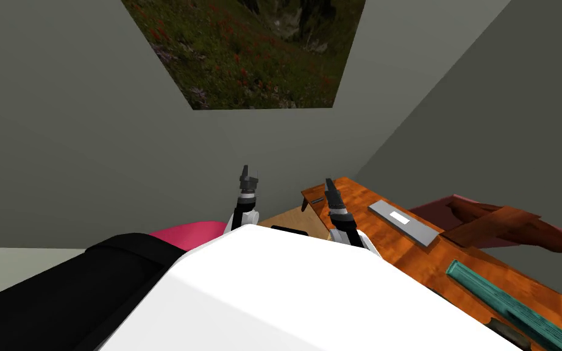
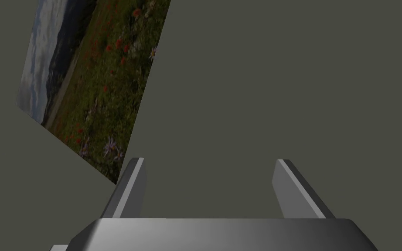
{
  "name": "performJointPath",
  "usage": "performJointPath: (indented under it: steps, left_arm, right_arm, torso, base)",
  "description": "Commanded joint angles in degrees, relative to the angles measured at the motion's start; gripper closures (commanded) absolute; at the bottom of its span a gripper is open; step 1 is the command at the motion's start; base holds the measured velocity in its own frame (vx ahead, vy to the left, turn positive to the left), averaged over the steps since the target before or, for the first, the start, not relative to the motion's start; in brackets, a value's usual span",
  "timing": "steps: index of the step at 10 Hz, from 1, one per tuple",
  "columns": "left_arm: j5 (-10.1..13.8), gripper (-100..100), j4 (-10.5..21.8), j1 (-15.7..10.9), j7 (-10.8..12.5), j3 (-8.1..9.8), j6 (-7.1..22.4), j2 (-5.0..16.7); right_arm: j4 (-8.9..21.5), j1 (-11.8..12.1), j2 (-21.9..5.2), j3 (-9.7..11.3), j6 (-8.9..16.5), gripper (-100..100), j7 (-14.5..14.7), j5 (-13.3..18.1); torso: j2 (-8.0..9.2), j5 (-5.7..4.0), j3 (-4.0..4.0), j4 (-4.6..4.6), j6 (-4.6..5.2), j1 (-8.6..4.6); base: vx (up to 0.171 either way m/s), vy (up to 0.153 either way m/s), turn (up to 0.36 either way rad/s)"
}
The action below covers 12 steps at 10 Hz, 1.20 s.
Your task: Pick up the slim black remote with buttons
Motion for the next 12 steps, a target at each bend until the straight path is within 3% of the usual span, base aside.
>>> performJointPath:
  steps: [1, 2, 5, 6, 7, 8, 9, 10, 11, 12]
  left_arm:
    - [0.00, 0, 0.00, 0.00, 0.00, 0.00, 0.00, 0.00]
    - [0.00, 0, 0.00, 0.00, 0.00, 0.00, 0.00, 0.00]
    - [0.00, 0, 0.00, 0.00, 0.00, 0.00, 0.00, 0.00]
    - [0.00, 0, 0.00, 0.00, 0.00, 0.00, 0.00, 0.00]
    - [0.00, 0, 0.00, 0.01, 0.00, 0.01, 0.00, 0.01]
    - [0.00, 0, 0.00, 0.01, 0.00, 0.01, 0.00, 0.01]
    - [0.00, 0, 0.00, 0.01, 0.00, 0.01, 0.00, 0.01]
    - [0.00, 0, 0.00, 0.01, 0.00, 0.01, 0.00, 0.01]
    - [0.00, 0, 0.00, 0.01, 0.00, 0.02, 0.00, 0.01]
    - [0.00, 0, 0.00, 0.01, 0.00, 0.01, 0.00, 0.01]
  right_arm:
    - [2.83, -1.59, -2.50, 2.67, 1.02, -100, 2.83, 2.02]
    - [2.83, -1.59, -2.50, 2.67, 1.02, -100, 2.83, 2.02]
    - [9.74, -5.07, -6.76, 7.73, 1.50, -100, 7.67, 6.30]
    - [10.83, -5.07, -6.76, 7.93, 1.50, -100, 7.67, 6.30]
    - [13.31, -6.23, -8.13, 9.79, 1.71, -100, 9.26, 7.87]
    - [13.78, -6.23, -8.13, 9.79, 1.71, -100, 9.26, 7.87]
    - [15.43, -7.37, -9.45, 11.70, 1.95, -100, 10.84, 9.50]
    - [16.85, -7.37, -9.45, 11.70, 1.95, -100, 10.84, 9.50]
    - [18.52, -8.49, -10.73, 13.66, 2.23, -100, 12.41, 11.19]
    - [20.02, -8.49, -10.73, 13.66, 2.23, -100, 12.41, 11.19]
  torso:
    - [0.00, 0.00, 0.00, 0.00, 0.00, 0.00]
    - [-0.02, 0.01, -0.01, 0.00, 0.00, 0.02]
    - [-0.05, -0.03, -0.03, -0.01, 0.02, -0.15]
    - [-0.05, -0.02, -0.03, -0.01, 0.00, -0.11]
    - [-0.05, -0.03, -0.03, -0.01, 0.05, -0.18]
    - [-0.07, -0.04, -0.04, -0.01, 0.03, -0.22]
    - [-0.06, -0.05, -0.03, -0.01, 0.05, -0.27]
    - [-0.08, -0.05, -0.04, -0.01, 0.03, -0.29]
    - [-0.08, -0.06, -0.04, -0.02, 0.06, -0.31]
    - [-0.10, -0.06, -0.06, -0.02, 0.03, -0.28]
  base:
    - [-0.004, 0.105, 0.232]
    - [0.000, 0.064, 0.068]
    - [0.006, 0.065, 0.250]
    - [0.010, 0.049, 0.084]
    - [0.018, 0.042, 0.144]
    - [0.014, 0.028, 0.104]
    - [0.020, 0.028, 0.205]
    - [0.023, 0.018, 0.089]
    - [0.031, 0.025, 0.173]
    - [0.026, 0.015, 0.101]
